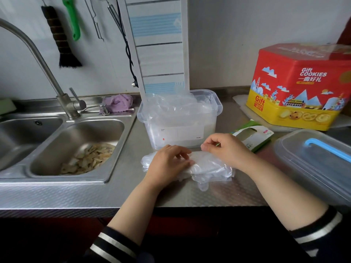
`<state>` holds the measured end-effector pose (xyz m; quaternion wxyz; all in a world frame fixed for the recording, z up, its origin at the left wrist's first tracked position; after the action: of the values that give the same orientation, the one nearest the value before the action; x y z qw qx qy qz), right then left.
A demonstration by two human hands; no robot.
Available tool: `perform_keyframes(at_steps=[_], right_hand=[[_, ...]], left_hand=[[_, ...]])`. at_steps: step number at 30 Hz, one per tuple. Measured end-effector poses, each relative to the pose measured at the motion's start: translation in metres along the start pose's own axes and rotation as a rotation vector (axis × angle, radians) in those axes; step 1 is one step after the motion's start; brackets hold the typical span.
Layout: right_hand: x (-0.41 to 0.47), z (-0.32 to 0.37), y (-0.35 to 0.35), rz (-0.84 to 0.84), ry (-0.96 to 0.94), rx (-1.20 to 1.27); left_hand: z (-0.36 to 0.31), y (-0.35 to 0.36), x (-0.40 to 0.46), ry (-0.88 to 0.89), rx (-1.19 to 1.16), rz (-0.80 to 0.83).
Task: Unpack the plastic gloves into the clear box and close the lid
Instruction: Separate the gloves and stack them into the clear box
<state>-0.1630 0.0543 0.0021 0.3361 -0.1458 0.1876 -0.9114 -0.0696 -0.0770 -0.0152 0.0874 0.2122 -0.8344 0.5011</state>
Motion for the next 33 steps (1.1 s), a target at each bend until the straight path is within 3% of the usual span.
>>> perform_keyframes(at_steps=[4, 6, 10, 14, 16, 19, 26, 29, 33], right_hand=[[-0.01, -0.018, 0.034, 0.321, 0.073, -0.245], [-0.009, -0.018, 0.036, 0.266, 0.001, -0.295], [-0.006, -0.003, 0.023, 0.081, -0.067, -0.112], [-0.001, 0.02, 0.009, -0.026, -0.143, -0.032], [0.0, 0.029, 0.001, -0.058, -0.144, -0.008], [0.004, 0.038, -0.01, -0.093, -0.123, 0.049], [0.012, 0.036, -0.022, -0.119, -0.025, 0.172], [0.009, 0.043, -0.016, -0.003, -0.058, 0.311], [-0.002, 0.043, 0.006, 0.259, -0.082, 0.249]], left_hand=[[-0.001, 0.015, 0.003, 0.067, 0.119, 0.063], [-0.004, 0.018, 0.005, 0.095, 0.165, 0.046], [-0.012, 0.005, 0.011, 0.102, 0.153, -0.056], [-0.011, -0.014, 0.02, 0.027, 0.001, -0.068], [-0.014, -0.02, 0.022, 0.015, -0.142, 0.008], [-0.021, -0.029, 0.021, 0.068, -0.167, 0.077], [-0.019, -0.06, 0.035, -0.021, -0.359, -0.054], [-0.017, -0.068, 0.042, -0.063, -0.411, -0.074], [-0.004, -0.069, 0.05, -0.113, -0.483, -0.088]])
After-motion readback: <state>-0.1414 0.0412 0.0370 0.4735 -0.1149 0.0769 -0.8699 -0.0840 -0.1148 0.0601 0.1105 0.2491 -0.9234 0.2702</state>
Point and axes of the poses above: each hand's wrist, its own x-axis towards the middle knuckle, its own y-axis out of the palm, z = x × y, the point moved 10 cm from there along x, towards the middle knuckle, and after that the axes turned 14 degrees about x, right-handed, at the moved point
